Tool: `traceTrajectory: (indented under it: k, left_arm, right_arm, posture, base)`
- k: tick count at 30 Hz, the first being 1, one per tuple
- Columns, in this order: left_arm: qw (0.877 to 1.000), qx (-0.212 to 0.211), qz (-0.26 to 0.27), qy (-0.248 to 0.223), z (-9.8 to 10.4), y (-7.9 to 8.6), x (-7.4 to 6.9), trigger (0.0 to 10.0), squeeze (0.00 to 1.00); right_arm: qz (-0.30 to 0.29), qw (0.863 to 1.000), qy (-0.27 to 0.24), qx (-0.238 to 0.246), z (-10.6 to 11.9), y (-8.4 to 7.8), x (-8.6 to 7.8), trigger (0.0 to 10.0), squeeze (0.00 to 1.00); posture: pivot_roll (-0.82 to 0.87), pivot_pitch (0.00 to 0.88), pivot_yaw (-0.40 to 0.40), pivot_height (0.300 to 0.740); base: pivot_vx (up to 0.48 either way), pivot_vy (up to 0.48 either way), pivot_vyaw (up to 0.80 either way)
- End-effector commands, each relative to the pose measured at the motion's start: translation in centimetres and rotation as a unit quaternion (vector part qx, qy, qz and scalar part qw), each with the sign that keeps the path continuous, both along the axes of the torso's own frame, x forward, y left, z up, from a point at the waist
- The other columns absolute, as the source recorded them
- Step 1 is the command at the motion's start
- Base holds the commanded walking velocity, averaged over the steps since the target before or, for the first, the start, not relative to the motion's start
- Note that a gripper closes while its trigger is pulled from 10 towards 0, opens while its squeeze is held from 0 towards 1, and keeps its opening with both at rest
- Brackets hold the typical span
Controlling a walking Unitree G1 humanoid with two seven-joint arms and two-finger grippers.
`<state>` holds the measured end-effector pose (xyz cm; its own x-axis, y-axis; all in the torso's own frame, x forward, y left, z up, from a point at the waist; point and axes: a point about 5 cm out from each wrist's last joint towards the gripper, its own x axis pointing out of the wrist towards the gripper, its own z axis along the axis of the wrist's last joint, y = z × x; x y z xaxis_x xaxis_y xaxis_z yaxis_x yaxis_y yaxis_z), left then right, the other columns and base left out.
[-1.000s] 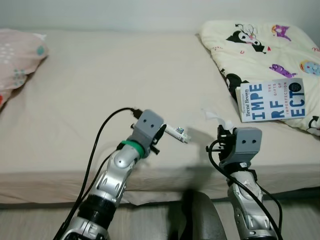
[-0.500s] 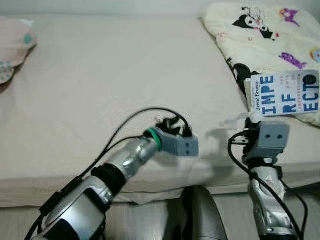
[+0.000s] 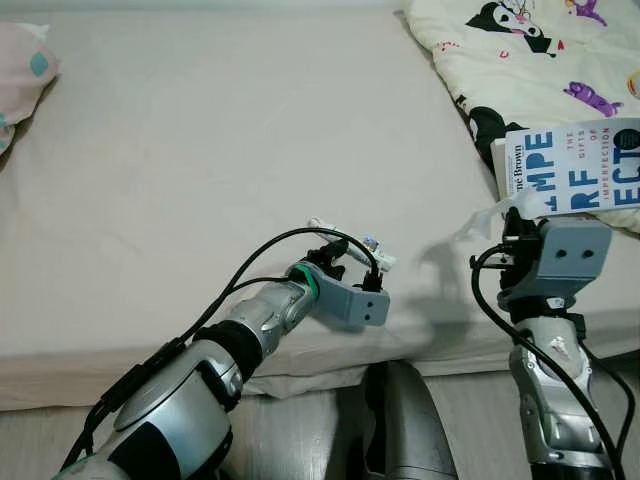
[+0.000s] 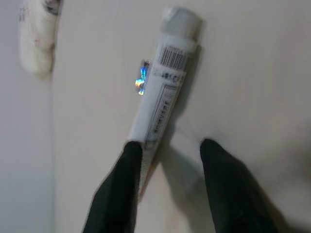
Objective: Clean up the room
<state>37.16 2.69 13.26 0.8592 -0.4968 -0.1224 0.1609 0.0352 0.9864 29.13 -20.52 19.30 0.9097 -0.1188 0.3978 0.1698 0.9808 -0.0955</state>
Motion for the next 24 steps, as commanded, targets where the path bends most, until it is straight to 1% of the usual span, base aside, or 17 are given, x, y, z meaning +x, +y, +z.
traceTrajectory:
  k: [1,3,4,5,6,7,8,9,10,13,15,16,17,18,20,22,24]
  left_arm:
    - [0.999,-0.020,0.039,0.005,-0.4,0.8,0.2,10.0,0.00]
    - [0.999,-0.020,0.039,0.005,-0.4,0.8,0.2,10.0,0.00]
    - [0.999,-0.034,0.037,-0.008,-0.1,0.4,0.2,10.0,0.00]
    - [0.999,-0.034,0.037,-0.008,-0.1,0.4,0.2,10.0,0.00]
    - [0.998,-0.042,0.031,-0.025,0.3,-0.2,0.2,10.0,0.00]
    - [0.998,-0.040,0.019,-0.046,0.7,-0.8,0.1,10.0,0.00]
    - [0.998,-0.040,0.019,-0.046,0.7,-0.8,0.1,10.0,0.00]
    - [0.997,-0.034,0.005,-0.069,1.1,-1.4,0.0,10.0,0.00]
    - [0.997,-0.034,0.005,-0.069,1.1,-1.4,0.0,10.0,0.00]
    - [0.993,-0.004,-0.043,-0.109,1.4,-3.0,-0.6,10.0,0.00]
    - [0.993,-0.004,-0.043,-0.109,1.4,-3.0,-0.6,10.0,0.00]
    - [0.992,0.002,-0.057,-0.115,1.4,-3.5,-0.8,10.0,0.00]
    - [0.992,0.002,-0.057,-0.115,1.4,-3.5,-0.8,10.0,0.00]
    - [0.991,0.012,-0.069,-0.116,1.3,-4.0,-1.0,10.0,0.00]
    - [0.990,0.039,-0.087,-0.102,0.7,-4.9,-1.6,10.0,0.00]
    - [0.990,0.039,-0.087,-0.102,0.7,-4.9,-1.6,10.0,0.00]
    - [0.990,0.049,-0.091,-0.093,0.3,-5.2,-1.8,10.0,0.00]
  right_arm:
    - [0.001,1.000,0.013,0.005,-0.6,0.2,-0.3,10.0,0.00]
    - [0.001,1.000,0.013,0.005,-0.6,0.2,-0.3,10.0,0.00]
    - [0.002,1.000,0.015,0.007,-0.8,0.4,-0.4,10.0,0.00]
    - [0.002,1.000,0.015,0.007,-0.8,0.4,-0.4,10.0,0.00]
    - [0.003,1.000,0.018,0.008,-0.9,0.6,-0.5,10.0,0.00]
    - [0.004,1.000,0.022,0.010,-1.1,0.7,-0.6,10.0,0.00]
    - [0.004,1.000,0.022,0.010,-1.1,0.7,-0.6,10.0,0.00]
    - [0.005,1.000,0.025,0.011,-1.1,0.7,-0.7,10.0,0.00]
    - [0.005,1.000,0.025,0.011,-1.1,0.7,-0.7,10.0,0.00]
    - [0.004,0.999,0.030,0.012,-1.2,0.7,-0.9,10.0,0.00]
    - [0.004,0.999,0.030,0.012,-1.2,0.7,-0.9,10.0,0.00]
    - [0.003,0.999,0.031,0.013,-1.2,0.7,-0.9,10.0,0.00]
    - [0.003,0.999,0.031,0.013,-1.2,0.7,-0.9,10.0,0.00]
    - [0.003,0.999,0.033,0.013,-1.2,0.7,-1.0,10.0,0.00]
    - [0.003,0.999,0.035,0.014,-1.3,0.8,-1.1,10.0,0.00]
    - [0.003,0.999,0.035,0.014,-1.3,0.8,-1.1,10.0,0.00]
    - [0.003,0.999,0.035,0.015,-1.3,0.8,-1.1,10.0,0.00]
  posture:
    - [-0.15,0.252,0.023,0.490]
    - [-0.15,0.252,0.023,0.490]
    - [-0.15,0.252,0.026,0.490]
    - [-0.15,0.252,0.026,0.490]
    - [-0.15,0.253,0.026,0.490]
    - [-0.16,0.253,0.026,0.490]
    - [-0.16,0.253,0.026,0.490]
    - [-0.16,0.254,0.028,0.490]
    - [-0.16,0.254,0.028,0.490]
    - [-0.17,0.256,0.031,0.490]
    - [-0.17,0.256,0.031,0.490]
    - [-0.17,0.257,0.032,0.490]
    - [-0.17,0.257,0.032,0.490]
    - [-0.17,0.260,0.032,0.490]
    - [-0.17,0.264,0.033,0.490]
    - [-0.17,0.264,0.033,0.490]
    - [-0.18,0.268,0.038,0.490]
  base:
    - [0.000,0.000,0.00]
    - [0.000,0.000,0.00]
    - [0.000,0.000,0.00]
    - [0.000,0.000,0.00]
    - [0.000,0.000,0.00]
    - [0.000,0.000,0.00]
    - [0.000,0.000,0.00]
    - [0.000,0.000,0.00]
    - [0.000,0.000,0.00]
    - [0.000,0.000,0.00]
    - [0.000,0.000,0.00]
    - [0.000,0.000,0.00]
    - [0.000,0.000,0.00]
    - [0.000,0.000,0.00]
    - [0.000,0.000,0.00]
    - [0.000,0.000,0.00]
    - [0.000,0.000,0.00]
